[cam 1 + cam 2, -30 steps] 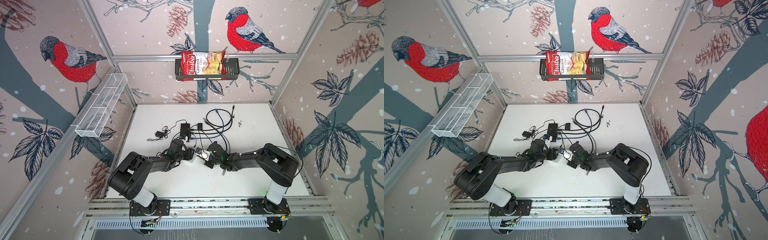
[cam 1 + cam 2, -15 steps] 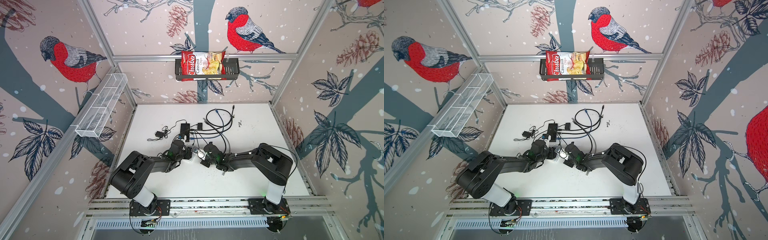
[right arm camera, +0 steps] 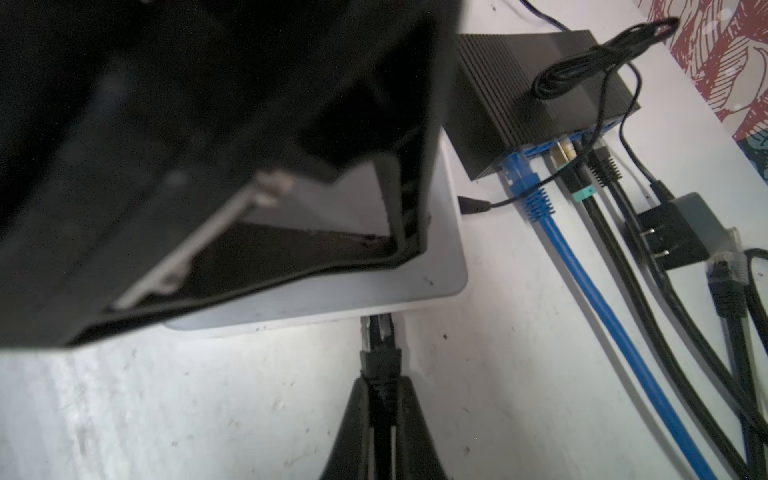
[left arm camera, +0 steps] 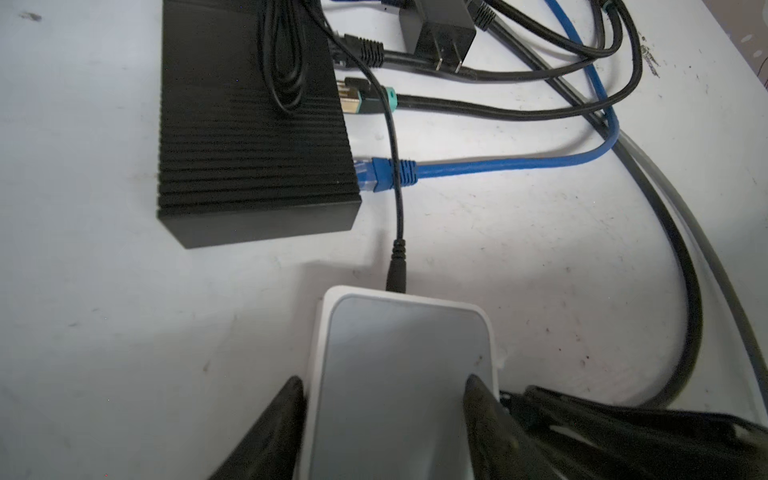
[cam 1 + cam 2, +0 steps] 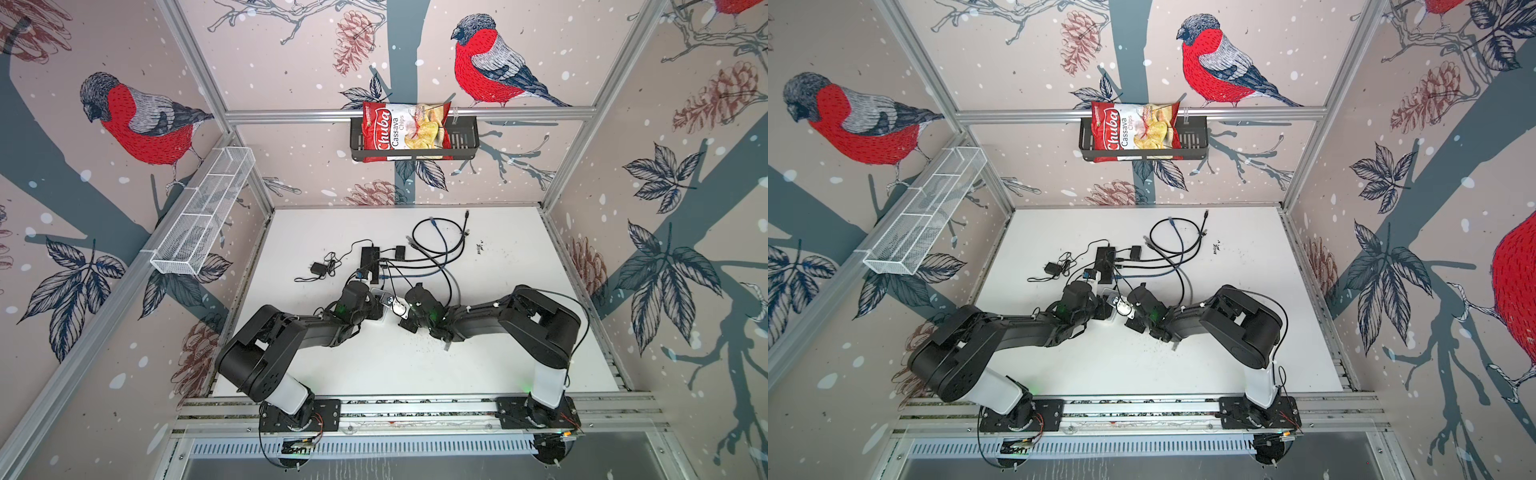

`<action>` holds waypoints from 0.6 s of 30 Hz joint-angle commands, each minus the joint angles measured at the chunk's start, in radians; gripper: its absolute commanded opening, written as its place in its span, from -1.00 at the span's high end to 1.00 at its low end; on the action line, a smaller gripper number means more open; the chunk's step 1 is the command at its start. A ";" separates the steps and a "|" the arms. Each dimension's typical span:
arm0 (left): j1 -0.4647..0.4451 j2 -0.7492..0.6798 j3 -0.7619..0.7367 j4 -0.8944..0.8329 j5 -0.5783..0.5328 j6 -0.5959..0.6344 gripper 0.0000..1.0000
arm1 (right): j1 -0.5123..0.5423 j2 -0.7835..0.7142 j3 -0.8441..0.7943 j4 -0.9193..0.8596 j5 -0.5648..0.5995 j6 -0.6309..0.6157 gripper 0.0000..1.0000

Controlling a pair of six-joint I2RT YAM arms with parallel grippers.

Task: Insert the plug into the switch port
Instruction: 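Push the black plug into the box port with right gripper while left holds box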

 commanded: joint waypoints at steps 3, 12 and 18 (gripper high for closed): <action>-0.008 -0.024 0.026 -0.150 0.108 0.003 -0.53 | -0.008 -0.001 -0.012 0.162 -0.012 0.029 0.93; 0.092 -0.117 0.013 -0.198 0.034 -0.004 -0.94 | -0.011 0.012 -0.036 0.127 0.026 0.016 0.87; 0.102 -0.187 0.016 -0.249 -0.074 -0.001 -0.94 | -0.010 0.036 -0.031 0.100 0.031 0.011 0.72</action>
